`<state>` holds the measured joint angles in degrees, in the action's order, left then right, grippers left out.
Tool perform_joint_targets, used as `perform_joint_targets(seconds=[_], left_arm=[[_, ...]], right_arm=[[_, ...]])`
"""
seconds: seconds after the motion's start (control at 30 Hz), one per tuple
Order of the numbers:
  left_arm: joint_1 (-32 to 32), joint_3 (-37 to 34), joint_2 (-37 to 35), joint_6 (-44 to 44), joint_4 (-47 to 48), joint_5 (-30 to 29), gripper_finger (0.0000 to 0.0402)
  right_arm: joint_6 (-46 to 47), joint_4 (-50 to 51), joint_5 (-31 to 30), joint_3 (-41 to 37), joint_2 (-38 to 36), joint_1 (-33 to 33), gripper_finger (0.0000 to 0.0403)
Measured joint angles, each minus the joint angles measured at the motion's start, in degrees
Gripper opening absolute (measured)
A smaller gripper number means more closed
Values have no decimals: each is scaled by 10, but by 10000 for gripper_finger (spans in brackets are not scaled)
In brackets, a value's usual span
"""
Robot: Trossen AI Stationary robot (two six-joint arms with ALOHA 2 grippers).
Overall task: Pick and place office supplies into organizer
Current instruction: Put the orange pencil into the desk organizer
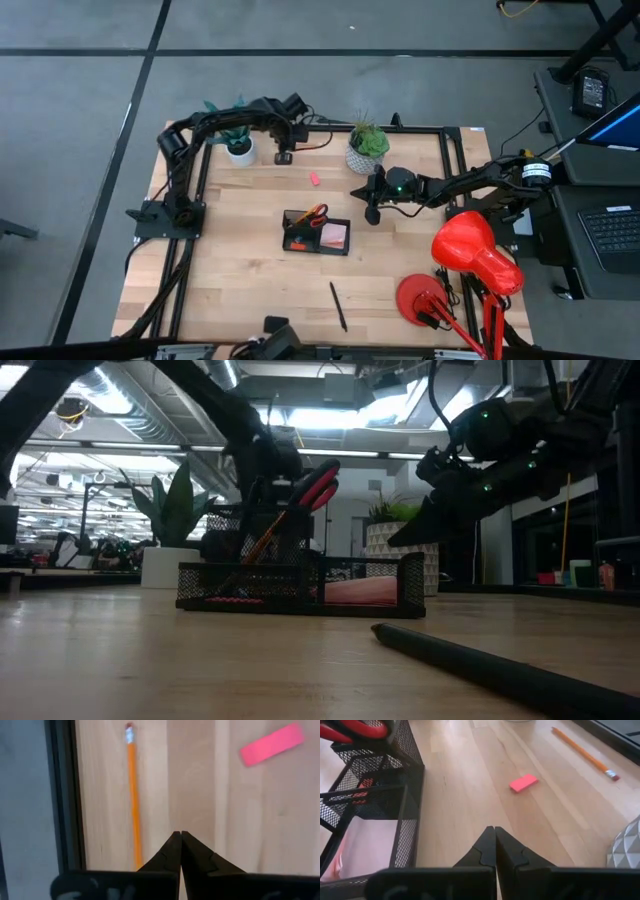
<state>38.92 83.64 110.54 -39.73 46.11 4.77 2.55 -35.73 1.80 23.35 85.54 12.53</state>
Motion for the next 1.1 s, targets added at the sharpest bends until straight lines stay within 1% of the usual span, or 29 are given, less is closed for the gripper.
perform_joint_targets(seconds=[0.1,0.23,0.37,0.5,0.57,0.7,0.87,0.97,1.1], left_arm=[[-2,0,-18,-11,15,3,0],[1,1,-20,-20,9,2,1],[9,1,-15,-20,-29,-4,2],[13,2,-15,-25,-66,-37,6],[15,2,-15,-29,-76,-44,7],[19,2,-3,-52,-88,-9,4],[28,5,27,-67,-104,-9,2],[39,33,50,-64,-87,-5,1],[49,98,80,-32,-35,11,2]], right_arm=[[0,0,0,0,0,0,0],[0,0,0,0,0,0,0],[2,0,0,0,0,0,0],[1,1,0,0,0,0,0],[0,1,0,0,0,0,0],[-14,1,0,0,0,0,0],[-23,-4,0,0,0,0,0],[-46,-11,0,0,0,0,0],[-75,-46,0,0,0,0,0]])
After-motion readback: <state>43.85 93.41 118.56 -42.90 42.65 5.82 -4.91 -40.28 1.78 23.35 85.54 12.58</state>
